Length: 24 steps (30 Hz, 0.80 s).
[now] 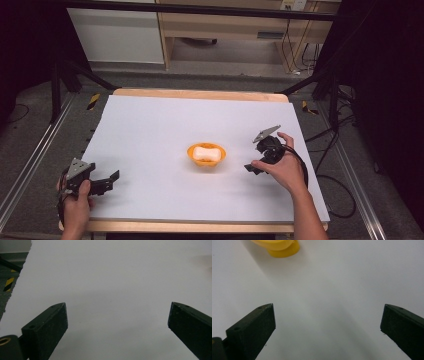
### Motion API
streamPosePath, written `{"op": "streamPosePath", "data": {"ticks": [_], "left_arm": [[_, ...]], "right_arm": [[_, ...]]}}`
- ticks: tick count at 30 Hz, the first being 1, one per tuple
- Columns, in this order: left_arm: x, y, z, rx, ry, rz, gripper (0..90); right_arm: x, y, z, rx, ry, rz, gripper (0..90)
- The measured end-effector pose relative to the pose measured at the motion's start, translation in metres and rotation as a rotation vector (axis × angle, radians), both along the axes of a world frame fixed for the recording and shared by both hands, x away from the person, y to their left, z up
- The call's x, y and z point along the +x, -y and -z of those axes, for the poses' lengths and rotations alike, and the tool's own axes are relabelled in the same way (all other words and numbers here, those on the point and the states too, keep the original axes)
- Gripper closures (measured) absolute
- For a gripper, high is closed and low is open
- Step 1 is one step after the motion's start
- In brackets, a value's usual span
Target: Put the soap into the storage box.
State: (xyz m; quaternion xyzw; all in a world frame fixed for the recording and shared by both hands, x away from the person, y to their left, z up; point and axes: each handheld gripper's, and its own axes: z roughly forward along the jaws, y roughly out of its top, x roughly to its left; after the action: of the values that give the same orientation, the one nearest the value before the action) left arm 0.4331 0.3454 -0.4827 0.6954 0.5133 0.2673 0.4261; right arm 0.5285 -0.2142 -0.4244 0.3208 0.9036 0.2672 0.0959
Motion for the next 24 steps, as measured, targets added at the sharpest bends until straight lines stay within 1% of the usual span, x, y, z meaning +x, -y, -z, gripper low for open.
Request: {"op": "streamPosePath", "data": {"ticks": [2,3,4,9,13,17,21,24], "left_arm": [[0.000,0.000,0.000,0.000,0.000,0.000,2.1],[0.000,0.000,0.000,0.000,0.000,0.000,2.1],[0.000,0.000,0.000,0.000,0.000,0.000,2.1],[0.000,0.000,0.000,-0.001,0.000,0.000,2.1],[0.000,0.000,0.000,0.000,0.000,-0.001,2.1],[0.000,0.000,0.000,0.008,0.001,0.000,2.1],[0.000,0.000,0.000,0.006,0.000,-0.001,2.1],[0.000,0.000,0.000,0.003,0.001,0.000,2.1]], "right_arm": [[-0.004,0.004,0.003,-0.011,0.019,-0.003,0.4],[-0.006,0.005,0.005,-0.009,0.019,0.007,0.4],[-0.007,0.007,0.006,-0.010,0.025,0.004,0.4],[-0.017,0.022,0.014,0.009,0.043,0.040,0.4],[-0.025,0.036,0.022,0.025,0.039,0.057,0.4],[-0.032,0.046,0.025,0.038,0.038,0.070,0.4],[-0.040,0.057,0.027,0.063,0.053,0.080,0.4],[-0.043,0.063,0.029,0.077,0.056,0.092,0.4]]}}
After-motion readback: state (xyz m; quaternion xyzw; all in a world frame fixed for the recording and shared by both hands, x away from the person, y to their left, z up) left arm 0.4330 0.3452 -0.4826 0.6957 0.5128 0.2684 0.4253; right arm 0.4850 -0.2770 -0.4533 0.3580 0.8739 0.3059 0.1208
